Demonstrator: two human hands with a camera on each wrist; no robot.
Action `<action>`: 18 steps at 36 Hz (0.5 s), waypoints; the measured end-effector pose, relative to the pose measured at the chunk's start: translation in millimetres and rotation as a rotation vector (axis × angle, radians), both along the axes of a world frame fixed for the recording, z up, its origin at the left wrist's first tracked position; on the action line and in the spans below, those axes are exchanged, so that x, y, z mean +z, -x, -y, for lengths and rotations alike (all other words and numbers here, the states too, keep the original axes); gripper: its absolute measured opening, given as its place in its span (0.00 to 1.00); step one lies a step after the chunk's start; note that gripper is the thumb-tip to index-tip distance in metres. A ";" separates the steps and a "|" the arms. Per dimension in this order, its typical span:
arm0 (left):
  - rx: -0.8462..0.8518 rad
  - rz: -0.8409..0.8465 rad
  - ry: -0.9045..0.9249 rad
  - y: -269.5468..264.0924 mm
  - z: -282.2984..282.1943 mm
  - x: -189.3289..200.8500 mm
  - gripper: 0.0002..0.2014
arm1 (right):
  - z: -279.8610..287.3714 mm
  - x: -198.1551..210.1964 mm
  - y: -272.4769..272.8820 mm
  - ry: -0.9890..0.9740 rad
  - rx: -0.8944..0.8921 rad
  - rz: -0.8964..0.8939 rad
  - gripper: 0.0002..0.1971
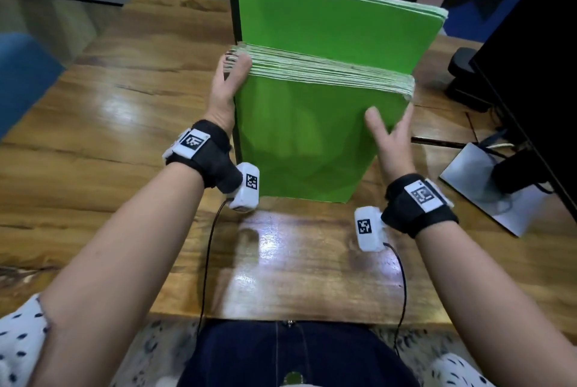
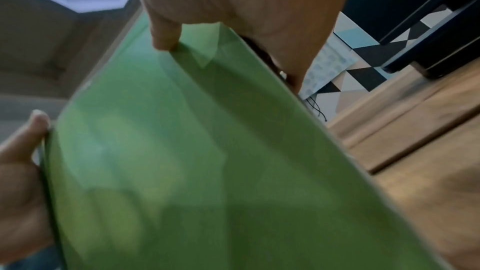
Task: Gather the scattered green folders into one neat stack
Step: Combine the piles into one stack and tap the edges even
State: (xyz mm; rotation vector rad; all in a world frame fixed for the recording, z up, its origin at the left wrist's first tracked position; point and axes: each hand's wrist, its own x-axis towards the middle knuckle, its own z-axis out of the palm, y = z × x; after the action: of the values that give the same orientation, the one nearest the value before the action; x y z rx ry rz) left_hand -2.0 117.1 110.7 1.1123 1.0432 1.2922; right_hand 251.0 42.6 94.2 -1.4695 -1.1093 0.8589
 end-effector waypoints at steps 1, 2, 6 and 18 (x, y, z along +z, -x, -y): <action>0.017 -0.029 0.012 -0.1 2.1 -7.2 0.57 | 3.9 -9.3 -1.3 0.012 0.032 0.002 0.47; 0.020 -0.055 0.017 -0.2 5.3 -13.5 0.59 | 5.7 -20.6 -4.2 0.023 0.068 0.020 0.46; -0.084 -0.243 0.067 10.1 12.5 -48.8 0.56 | 9.0 -62.6 -12.4 0.136 0.150 0.146 0.42; -0.127 -0.767 0.039 16.1 12.4 -106.2 0.42 | 5.2 -105.7 4.9 0.255 -0.054 0.243 0.32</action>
State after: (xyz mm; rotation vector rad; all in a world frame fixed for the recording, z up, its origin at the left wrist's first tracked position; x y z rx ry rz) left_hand -18.1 104.7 4.5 1.6694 1.5065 0.7314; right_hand 246.2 37.3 -11.5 -1.8458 -1.1624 0.8222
